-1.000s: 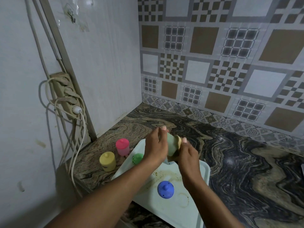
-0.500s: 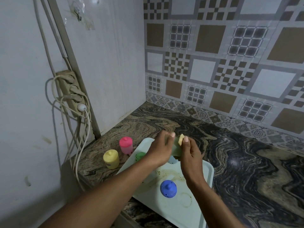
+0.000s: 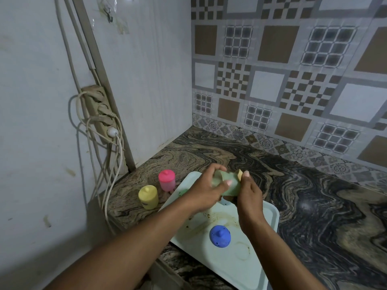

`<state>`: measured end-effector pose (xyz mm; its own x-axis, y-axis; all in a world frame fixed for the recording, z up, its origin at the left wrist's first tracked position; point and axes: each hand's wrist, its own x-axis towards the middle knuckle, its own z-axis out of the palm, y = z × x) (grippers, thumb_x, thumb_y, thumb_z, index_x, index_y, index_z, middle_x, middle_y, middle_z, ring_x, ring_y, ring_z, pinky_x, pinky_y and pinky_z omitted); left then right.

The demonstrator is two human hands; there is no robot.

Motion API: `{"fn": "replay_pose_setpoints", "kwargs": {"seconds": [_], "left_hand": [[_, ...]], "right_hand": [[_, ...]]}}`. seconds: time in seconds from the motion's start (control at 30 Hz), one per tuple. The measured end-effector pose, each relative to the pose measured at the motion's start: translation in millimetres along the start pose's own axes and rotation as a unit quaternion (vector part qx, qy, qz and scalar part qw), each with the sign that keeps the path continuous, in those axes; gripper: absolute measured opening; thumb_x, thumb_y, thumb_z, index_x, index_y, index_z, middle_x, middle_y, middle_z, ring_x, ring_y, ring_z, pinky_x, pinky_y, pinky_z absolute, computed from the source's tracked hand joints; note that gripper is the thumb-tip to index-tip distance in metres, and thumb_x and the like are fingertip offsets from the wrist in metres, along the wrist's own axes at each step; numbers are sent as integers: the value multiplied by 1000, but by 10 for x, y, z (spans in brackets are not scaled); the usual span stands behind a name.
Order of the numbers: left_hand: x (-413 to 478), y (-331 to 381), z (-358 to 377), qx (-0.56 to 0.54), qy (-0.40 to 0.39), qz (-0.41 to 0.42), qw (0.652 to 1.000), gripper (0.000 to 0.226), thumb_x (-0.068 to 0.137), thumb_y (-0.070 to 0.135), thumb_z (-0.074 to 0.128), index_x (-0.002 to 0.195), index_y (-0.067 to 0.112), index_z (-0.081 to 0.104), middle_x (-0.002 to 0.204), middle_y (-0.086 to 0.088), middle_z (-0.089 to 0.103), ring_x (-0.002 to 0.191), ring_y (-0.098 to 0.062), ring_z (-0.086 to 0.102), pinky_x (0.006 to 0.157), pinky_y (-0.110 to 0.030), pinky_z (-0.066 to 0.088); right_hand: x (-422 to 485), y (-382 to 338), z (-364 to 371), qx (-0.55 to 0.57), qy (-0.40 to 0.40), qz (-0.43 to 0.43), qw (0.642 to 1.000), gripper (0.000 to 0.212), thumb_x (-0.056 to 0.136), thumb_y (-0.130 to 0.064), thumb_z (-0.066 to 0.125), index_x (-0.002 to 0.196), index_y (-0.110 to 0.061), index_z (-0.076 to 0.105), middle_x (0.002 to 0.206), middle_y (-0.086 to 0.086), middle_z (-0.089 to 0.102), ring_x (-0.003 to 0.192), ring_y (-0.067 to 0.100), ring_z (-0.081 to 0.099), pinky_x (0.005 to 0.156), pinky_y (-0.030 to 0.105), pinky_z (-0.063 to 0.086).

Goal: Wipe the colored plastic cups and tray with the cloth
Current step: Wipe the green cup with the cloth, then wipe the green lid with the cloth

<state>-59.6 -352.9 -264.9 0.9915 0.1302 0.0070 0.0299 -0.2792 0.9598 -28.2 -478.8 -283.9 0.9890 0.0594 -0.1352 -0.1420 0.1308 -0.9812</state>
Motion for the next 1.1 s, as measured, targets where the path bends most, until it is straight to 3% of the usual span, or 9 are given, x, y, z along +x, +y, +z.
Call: {"fn": "replay_pose_setpoints", "kwargs": {"seconds": [0.07,0.17,0.27,0.4,0.5,0.63,0.83,0.93,1.1], "left_hand": [[-23,-97,-54,70,-5,58,996,32,92,22,68,117,35,52,117,7,56,92,-11,60,79,-21,49],[-5,-161,-177,75,4,54,996,35,90,22,69,119,36,55,118,4,61,89,-10,64,77,-24,54],[61,-235,-345,104,20,41,994,42,87,32,71,125,39,55,117,5,65,92,-12,69,85,-34,59],[231,-308,-637,178,51,9,983,59,84,33,76,137,32,51,130,5,56,109,-12,59,91,-27,49],[418,-371,-869,180,62,-9,982,62,82,33,79,137,29,51,127,7,56,107,-11,55,84,-21,41],[679,-470,-1160,202,64,-19,977,60,79,35,81,130,30,52,121,6,59,105,-14,57,82,-24,42],[1148,-712,-1561,265,5,-48,963,71,77,30,83,138,20,48,128,-4,61,114,-22,58,92,-29,47],[1336,-865,-1646,306,-41,-62,949,70,78,30,83,138,23,47,127,-5,61,110,-23,59,90,-32,50],[1571,-1105,-1677,356,-91,-75,927,73,76,32,83,139,24,45,130,-5,59,113,-24,60,86,-29,47]], "right_hand": [[25,-37,35,55,-15,84,995,43,108,-41,40,106,-10,69,102,19,76,98,36,73,77,46,61],[76,-29,106,43,-27,124,991,41,107,-38,44,107,-6,69,103,22,75,101,39,72,90,53,59],[138,-12,204,-1,-26,134,991,41,105,-38,50,101,-4,71,99,25,74,92,39,74,82,50,62],[296,-61,308,-32,-23,145,989,35,105,-28,53,103,3,68,85,22,69,65,28,65,57,35,53],[493,-126,422,17,-25,162,986,30,106,-25,50,97,-1,65,81,17,58,70,29,56,62,35,47],[729,-207,667,67,6,181,981,29,106,-29,51,104,-4,66,84,14,69,79,29,69,73,40,56],[868,-74,1009,92,7,205,974,44,108,-37,43,90,-6,69,71,13,60,67,28,61,72,43,51],[914,35,1106,119,4,217,969,46,107,-40,41,85,-10,66,66,9,57,55,23,59,66,38,46],[939,205,1176,125,20,241,962,38,105,-40,45,83,-13,60,71,11,52,57,23,53,62,35,44]]}}
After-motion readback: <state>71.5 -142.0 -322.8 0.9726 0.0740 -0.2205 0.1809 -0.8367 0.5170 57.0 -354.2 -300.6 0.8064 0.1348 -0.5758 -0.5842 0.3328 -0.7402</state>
